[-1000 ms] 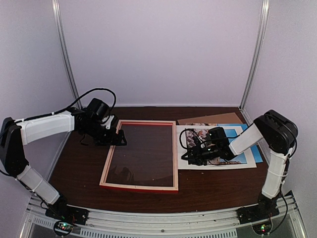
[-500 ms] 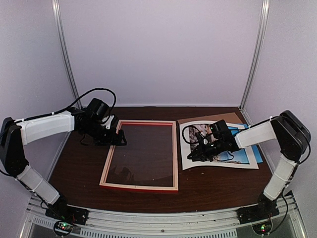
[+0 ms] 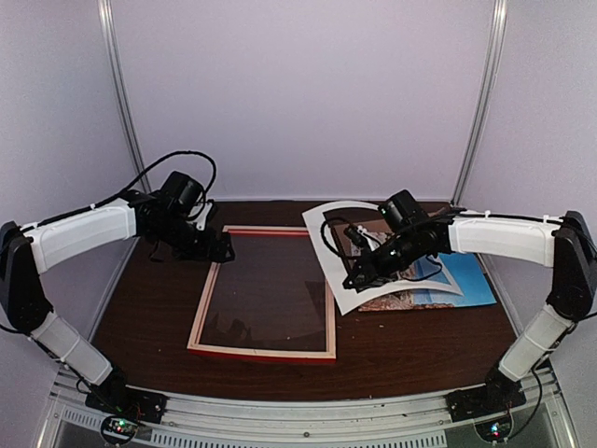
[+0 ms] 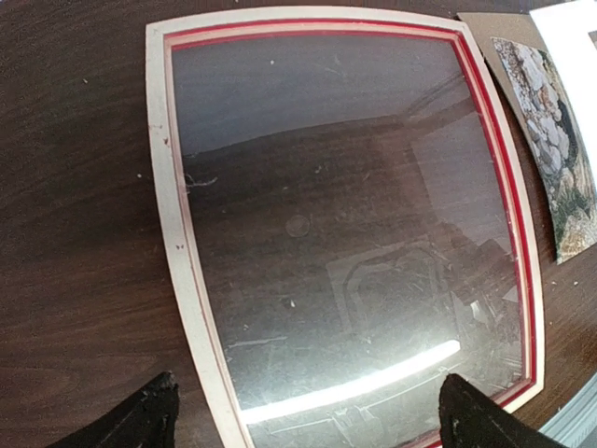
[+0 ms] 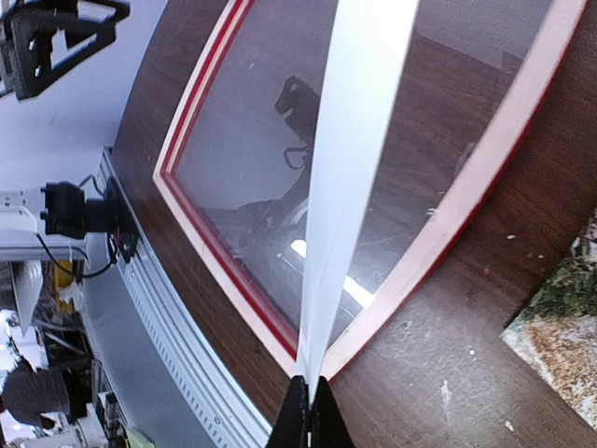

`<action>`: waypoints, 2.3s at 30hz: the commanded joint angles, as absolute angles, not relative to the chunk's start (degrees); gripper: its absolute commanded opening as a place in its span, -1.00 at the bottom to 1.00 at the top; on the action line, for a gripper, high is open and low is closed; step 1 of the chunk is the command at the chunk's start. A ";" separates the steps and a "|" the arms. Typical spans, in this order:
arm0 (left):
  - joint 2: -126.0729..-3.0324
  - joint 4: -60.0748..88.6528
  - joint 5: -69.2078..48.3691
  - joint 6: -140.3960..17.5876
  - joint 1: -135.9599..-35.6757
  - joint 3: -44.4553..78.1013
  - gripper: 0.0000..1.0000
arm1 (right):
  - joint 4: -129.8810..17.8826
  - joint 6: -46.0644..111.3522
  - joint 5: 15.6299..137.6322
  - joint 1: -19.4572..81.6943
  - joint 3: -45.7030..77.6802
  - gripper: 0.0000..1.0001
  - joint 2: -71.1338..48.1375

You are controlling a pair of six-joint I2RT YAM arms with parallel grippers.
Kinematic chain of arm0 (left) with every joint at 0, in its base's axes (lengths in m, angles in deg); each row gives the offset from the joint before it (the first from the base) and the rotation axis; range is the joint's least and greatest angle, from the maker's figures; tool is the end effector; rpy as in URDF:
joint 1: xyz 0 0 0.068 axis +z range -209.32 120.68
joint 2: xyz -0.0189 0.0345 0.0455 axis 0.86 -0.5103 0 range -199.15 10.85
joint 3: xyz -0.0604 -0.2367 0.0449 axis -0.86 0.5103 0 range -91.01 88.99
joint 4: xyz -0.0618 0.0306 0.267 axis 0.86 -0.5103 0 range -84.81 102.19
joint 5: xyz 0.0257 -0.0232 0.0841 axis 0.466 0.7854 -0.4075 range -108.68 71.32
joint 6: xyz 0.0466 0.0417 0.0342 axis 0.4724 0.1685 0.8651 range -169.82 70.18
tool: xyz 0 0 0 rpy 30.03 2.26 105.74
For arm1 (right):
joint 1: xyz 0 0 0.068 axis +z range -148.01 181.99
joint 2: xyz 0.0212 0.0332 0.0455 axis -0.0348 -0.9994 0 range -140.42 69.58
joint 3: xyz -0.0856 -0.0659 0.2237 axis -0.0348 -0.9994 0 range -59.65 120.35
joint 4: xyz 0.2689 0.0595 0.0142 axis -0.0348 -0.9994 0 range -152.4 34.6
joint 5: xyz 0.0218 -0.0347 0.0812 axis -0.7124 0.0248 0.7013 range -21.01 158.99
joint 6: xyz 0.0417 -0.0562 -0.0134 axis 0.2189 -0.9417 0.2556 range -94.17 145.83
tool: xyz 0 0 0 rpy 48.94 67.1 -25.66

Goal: Put the photo into the frame
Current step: Pick up the mat board from the photo, then pass from the right arm to the left

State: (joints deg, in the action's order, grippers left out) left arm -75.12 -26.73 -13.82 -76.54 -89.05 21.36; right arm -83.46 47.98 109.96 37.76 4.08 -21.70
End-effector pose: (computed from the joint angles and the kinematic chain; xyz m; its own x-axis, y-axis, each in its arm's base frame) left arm 0.2933 -0.1735 0.2152 -0.8925 -0.0060 -0.4511 0.1487 0.9401 -0.3068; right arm 0.2621 0.2362 0.1874 -0.8999 -0.2974 -0.3190 -0.4345 0.5488 0.7141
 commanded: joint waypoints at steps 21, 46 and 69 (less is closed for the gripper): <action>-77.10 -35.86 10.72 -69.63 -83.93 14.49 0.88 | -111.41 17.95 110.38 61.59 26.19 -1.00 -41.76; -90.41 -27.76 24.05 -75.40 -83.93 20.17 0.26 | -112.93 12.98 110.95 63.25 25.22 -1.00 -42.95; -89.25 -27.01 24.73 -75.53 -83.93 20.15 -0.70 | -112.47 12.92 111.29 63.24 24.02 -0.99 -43.87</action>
State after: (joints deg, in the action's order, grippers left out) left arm -90.20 -28.20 23.78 -75.93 -84.01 20.00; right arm -112.68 13.56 110.77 62.79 24.56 -43.25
